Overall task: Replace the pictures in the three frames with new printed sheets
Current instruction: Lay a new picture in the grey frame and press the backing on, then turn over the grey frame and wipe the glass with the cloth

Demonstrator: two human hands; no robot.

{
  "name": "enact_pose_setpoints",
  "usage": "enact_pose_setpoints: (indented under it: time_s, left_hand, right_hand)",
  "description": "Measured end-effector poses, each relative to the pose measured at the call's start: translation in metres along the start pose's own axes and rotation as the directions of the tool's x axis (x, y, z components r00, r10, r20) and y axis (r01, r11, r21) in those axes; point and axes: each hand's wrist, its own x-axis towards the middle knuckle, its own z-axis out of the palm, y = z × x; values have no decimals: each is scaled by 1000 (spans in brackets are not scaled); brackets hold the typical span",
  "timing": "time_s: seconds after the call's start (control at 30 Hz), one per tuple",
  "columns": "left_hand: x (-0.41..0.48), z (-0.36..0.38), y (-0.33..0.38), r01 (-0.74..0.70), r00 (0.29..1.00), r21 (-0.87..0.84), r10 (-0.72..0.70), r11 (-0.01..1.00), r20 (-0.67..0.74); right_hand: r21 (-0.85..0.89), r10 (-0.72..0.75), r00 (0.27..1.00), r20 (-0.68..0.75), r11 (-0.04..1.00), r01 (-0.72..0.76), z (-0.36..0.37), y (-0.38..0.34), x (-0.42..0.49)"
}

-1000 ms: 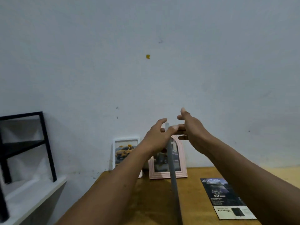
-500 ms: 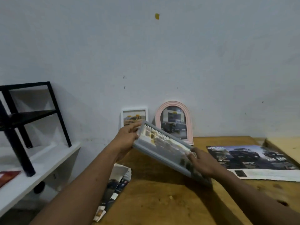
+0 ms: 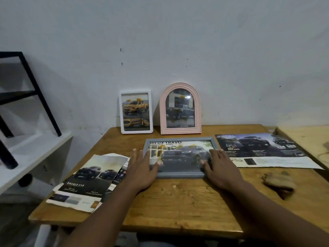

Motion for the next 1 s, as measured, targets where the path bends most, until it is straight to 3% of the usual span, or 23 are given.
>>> enact_pose_setpoints:
  time_s: [0.1,0.2,0.3,0.5,0.6,0.73,0.83,0.9,0.97,1.0]
  left_hand:
    - [1,1,1,-50,998,159,45,986,36]
    - [2,-2,14,-146,989,233,141,961,37]
    - [3,8,55,-287,958,225,274,931,87]
    - [-14,40,171,-556,824,154,518,816,232]
    - [-21,52,202,-607,782,158,550,779,292]
    - [-23,59,205,-593,790,166,532,788,304]
    - [-23,51,198,-573,795,58,537,817,282]
    - [-17,42,190,-546,812,12,526,838,255]
    - [-6,29,176,-501,842,-9,490,866,225]
    - [-1,22,166,-471,860,-20,465,882,209]
  right_hand:
    - [-19,-7,1000,28,1000,7,-1,-1,1]
    - [100,21,996,83,995,-30,-12,-1,2]
    - [183,41,999,-1,982,-41,-29,10,-4]
    - [-48,152,981,-122,986,-159,-70,74,-39]
    - [-73,194,978,-75,977,-200,-83,102,-63]
    - [-67,163,982,95,985,-157,-86,116,-86]
    - [-77,127,991,49,989,-123,-88,111,-82]
    - [6,151,989,5,989,-151,-93,103,-68]
    - [277,241,970,39,930,-242,-101,90,-48]
    - [462,287,951,114,832,-306,-103,82,-37]
